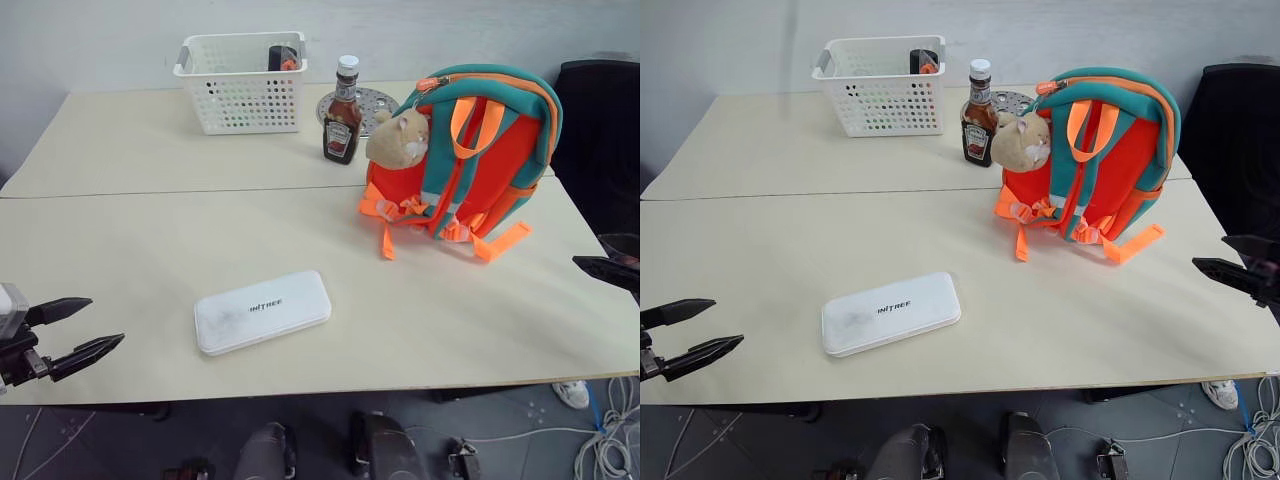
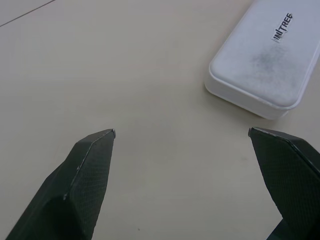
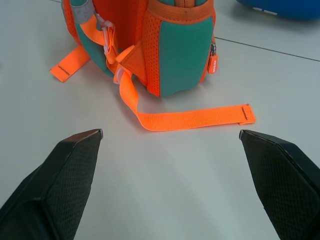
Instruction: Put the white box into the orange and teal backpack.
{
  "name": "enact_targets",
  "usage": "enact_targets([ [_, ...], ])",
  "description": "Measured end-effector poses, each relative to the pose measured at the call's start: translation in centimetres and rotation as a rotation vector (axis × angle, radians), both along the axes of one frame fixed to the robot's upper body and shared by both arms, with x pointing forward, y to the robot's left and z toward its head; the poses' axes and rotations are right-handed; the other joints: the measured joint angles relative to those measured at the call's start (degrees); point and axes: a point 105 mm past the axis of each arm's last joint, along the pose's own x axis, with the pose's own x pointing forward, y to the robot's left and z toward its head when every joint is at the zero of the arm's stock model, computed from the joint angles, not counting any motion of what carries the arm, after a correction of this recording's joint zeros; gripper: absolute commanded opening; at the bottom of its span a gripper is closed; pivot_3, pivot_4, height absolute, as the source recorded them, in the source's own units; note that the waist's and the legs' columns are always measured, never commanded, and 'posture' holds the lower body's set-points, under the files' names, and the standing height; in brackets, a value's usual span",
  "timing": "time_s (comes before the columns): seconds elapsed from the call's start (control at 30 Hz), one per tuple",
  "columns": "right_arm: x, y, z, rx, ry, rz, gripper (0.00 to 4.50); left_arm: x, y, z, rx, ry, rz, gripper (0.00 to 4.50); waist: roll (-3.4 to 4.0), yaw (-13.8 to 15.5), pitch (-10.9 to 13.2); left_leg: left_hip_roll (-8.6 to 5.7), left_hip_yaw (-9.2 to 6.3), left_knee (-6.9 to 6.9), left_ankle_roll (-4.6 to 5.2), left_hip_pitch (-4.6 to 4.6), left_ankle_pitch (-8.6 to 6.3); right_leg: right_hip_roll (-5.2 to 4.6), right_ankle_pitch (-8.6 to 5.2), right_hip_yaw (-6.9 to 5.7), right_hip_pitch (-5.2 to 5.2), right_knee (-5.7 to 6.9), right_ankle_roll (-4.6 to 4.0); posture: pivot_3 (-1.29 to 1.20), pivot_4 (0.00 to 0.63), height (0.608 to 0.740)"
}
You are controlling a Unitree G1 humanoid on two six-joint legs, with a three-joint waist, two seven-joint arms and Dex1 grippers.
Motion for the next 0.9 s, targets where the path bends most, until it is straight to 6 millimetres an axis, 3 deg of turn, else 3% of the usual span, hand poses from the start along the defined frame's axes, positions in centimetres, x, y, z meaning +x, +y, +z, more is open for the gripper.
enact_targets([
  [0.8, 0.1, -0.6, -0.9, -0.057, -0.002, -0.04, 4.5, 0.1, 0.1, -1.1, 0.026, 0.047, 0.02, 4.49, 0.0, -0.04, 0.0, 0.02, 0.04, 0.0, 0.09, 0.01, 0.12, 0.03, 0.0, 0.03, -0.01, 0.03, 0.0, 0.0, 0.15, 0.74],
  [0.83, 0.2, -0.6, -1.1, -0.068, 0.003, -0.041, 4.5, 0.0, 0.1, -1.1, 0.027, 0.049, 0.022, 4.49, 0.06, -0.03, 0.04, -0.12, -0.17, -0.07, 0.25, -0.12, 0.14, -0.04, 0.0, -0.15, 0.23, -0.05, 0.01, 0.0, 0.15, 0.74],
  [0.9, 0.3, -0.5, -1.6, -0.078, 0.013, -0.038, 4.5, 0.0, 0.0, -1.0, 0.032, 0.045, 0.019, 4.49, 0.39, -1.06, 0.22, -0.87, -1.76, -0.72, 0.49, 0.08, 0.78, -0.91, -0.01, -2.04, 1.36, -0.54, 0.16, 0.0, 0.15, 0.74],
])
